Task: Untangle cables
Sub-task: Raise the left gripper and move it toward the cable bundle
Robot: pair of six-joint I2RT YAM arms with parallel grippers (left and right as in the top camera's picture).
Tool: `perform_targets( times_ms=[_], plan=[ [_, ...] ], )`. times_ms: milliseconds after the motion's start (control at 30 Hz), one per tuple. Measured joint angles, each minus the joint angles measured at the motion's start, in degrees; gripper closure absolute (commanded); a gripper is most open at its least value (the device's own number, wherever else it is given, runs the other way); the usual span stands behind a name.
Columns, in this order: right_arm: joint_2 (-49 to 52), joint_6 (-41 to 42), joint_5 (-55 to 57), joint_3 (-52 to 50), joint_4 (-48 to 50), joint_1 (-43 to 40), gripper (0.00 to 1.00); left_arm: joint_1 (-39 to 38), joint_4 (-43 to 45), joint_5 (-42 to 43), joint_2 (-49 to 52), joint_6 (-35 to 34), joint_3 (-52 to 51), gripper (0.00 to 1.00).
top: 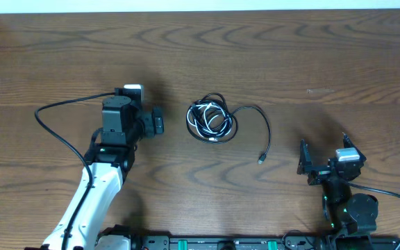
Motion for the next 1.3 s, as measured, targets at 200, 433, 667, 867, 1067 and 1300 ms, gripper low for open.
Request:
perform_targets(
  times_ms=[200, 433, 667, 867, 1067, 1300],
  plan=[
    [0.0, 0.0, 0.0, 0.0, 0.0, 0.0, 0.01, 0.0, 4.9, -0.8, 3.9, 0.0, 0.0, 0.06],
    [0.0, 0.0, 0.0, 0.0, 0.0, 0.0, 0.01, 0.0, 5.2, 2.3, 5.4, 0.0, 0.0, 0.06],
    [0.0, 0.0, 0.0, 0.0, 0.0, 0.0, 0.01, -1.5, 5.2, 4.0, 5.4, 0.4, 0.0, 0.18],
    [0.0, 0.0, 0.0, 0.0, 0.0, 0.0, 0.01, -7.6, 5.2, 3.1, 5.4, 2.4, 0.0, 0.17],
    [0.0, 0.0, 0.0, 0.0, 0.0, 0.0, 0.01, -10.6, 5.2, 2.6, 5.4, 3.8, 0.0, 0.12],
    [0.0, 0.0, 0.0, 0.0, 0.0, 0.0, 0.01, -10.6, 4.9, 2.6, 5.4, 4.0, 0.0, 0.02]
  ],
)
